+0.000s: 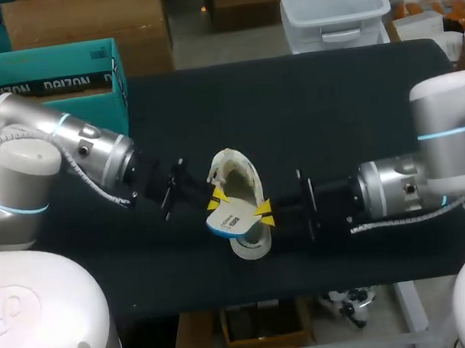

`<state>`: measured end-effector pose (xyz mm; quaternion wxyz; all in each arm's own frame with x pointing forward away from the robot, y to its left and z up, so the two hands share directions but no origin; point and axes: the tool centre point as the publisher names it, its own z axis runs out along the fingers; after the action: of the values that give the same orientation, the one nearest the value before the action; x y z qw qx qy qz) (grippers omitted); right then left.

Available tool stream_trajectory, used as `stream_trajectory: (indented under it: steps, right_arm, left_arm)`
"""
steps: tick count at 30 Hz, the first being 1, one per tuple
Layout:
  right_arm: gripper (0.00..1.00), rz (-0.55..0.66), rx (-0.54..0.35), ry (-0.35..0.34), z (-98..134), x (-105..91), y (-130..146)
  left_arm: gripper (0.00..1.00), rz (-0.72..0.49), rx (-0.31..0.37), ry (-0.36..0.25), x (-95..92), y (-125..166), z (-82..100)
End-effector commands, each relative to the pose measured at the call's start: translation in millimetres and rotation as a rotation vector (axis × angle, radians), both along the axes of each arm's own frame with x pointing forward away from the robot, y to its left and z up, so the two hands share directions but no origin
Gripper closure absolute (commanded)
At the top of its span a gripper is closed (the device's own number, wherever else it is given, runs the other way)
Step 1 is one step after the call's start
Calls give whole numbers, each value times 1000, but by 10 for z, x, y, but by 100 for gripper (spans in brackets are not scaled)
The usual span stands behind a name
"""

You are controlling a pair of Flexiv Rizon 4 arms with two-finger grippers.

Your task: Open the shoe tongue, take the insole out of the shoe, put the insole back into the shoe, and pack the shoe into the shoebox

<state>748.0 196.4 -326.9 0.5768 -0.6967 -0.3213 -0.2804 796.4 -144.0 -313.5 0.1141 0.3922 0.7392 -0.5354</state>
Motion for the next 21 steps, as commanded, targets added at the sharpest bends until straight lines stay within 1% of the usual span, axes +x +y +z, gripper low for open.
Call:
stream_trajectory:
  steps: [1,11,21]
  right_arm:
    - [100,17,-1,2,-50,52,16]
    - [100,25,-11,-31,-139,138,17]
    - [100,12,-58,-74,-196,228,-14]
  left_arm:
    - [100,-3,5,6,47,-9,-27]
    - [100,-8,22,13,89,-2,-48]
    - [100,-28,61,51,137,-54,-178]
